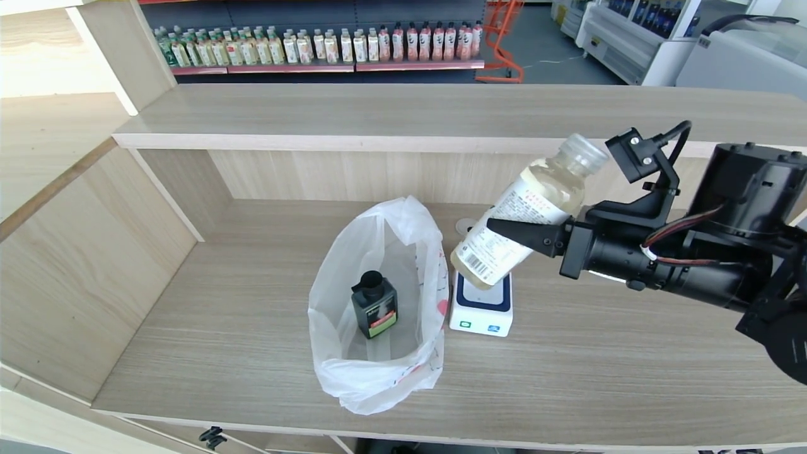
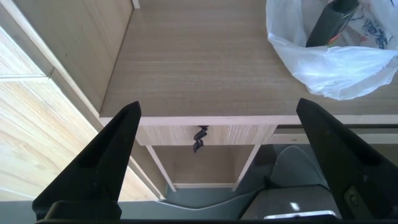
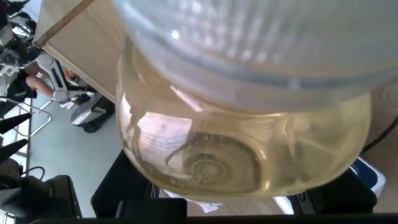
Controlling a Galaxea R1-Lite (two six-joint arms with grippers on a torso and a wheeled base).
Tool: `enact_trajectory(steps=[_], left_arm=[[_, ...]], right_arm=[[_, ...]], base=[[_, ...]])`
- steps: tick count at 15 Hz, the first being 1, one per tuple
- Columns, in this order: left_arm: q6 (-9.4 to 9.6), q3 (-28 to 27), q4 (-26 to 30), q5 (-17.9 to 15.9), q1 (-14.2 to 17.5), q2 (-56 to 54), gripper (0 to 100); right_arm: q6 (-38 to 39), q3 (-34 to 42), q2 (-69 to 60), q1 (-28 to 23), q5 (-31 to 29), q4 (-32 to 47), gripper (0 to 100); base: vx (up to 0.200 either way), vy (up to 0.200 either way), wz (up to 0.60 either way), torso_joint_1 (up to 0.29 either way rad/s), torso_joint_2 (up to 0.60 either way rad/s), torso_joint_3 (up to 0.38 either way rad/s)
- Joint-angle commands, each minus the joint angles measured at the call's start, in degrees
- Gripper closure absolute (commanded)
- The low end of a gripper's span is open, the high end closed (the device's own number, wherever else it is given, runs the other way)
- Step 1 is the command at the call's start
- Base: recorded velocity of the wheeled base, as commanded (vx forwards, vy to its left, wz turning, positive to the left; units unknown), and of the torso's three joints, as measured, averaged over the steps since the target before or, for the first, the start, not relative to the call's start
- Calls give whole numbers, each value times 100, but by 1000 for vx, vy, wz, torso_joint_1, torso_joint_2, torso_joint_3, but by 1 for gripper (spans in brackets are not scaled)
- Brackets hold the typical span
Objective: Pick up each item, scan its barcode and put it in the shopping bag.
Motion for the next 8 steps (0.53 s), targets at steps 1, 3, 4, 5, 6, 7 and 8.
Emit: enact_trajectory(steps=[1,3,4,5,6,7,8], left_arm=[[-1,1,2,1,-4,9,0],[-1,1,2,1,-4,9,0],[-1,1,2,1,-4,9,0],[-1,1,2,1,-4,9,0],[-1,1,2,1,-4,0,0],[-1,1,2,1,-4,9,0],[-1,1,2,1,-4,9,0]], right_arm=[[329,-355,441,371,-205,-14,100],[646,-813,819,617,-425,21,100],[637,-1015,1029,635,-425,48,100],[646,-1252,1267,626,-434,65,100],[655,-1401,1407,608,-443,144,100],[655,-1463,1539,608,-443,188,100],[619,-1542,1680,608,-451,188,100]], base=[[0,0,0,0,0,0],[0,0,0,0,0,0],[0,0,0,0,0,0],[0,0,0,0,0,0],[0,0,0,0,0,0],[0,0,0,0,0,0],[0,0,0,0,0,0]])
